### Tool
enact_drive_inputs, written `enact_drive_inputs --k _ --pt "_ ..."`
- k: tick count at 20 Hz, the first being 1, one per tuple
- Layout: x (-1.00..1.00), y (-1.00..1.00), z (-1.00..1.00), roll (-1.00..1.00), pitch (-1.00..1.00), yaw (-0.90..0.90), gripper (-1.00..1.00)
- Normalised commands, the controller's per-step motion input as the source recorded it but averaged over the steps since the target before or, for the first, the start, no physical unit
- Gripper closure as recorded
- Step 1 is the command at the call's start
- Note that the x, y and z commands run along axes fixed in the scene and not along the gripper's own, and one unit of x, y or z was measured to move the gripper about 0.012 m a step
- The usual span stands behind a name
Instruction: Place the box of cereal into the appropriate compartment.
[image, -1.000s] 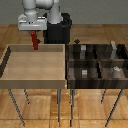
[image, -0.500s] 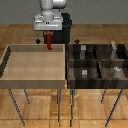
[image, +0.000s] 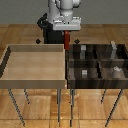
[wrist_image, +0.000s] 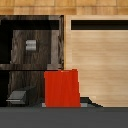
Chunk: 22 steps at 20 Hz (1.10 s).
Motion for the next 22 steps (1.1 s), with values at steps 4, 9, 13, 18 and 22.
enact_drive_inputs --k 4,9,13,18,22 --pt "0.0 1.0 0.0 0.0 0.0 0.0 1.0" --pt "0.0 1.0 0.0 0.0 0.0 0.0 1.0" --pt "0.0 1.0 0.0 0.0 0.0 0.0 1.0" --pt "0.0 1.0 0.0 0.0 0.0 0.0 1.0" --pt "0.0 1.0 0.0 0.0 0.0 0.0 1.0"
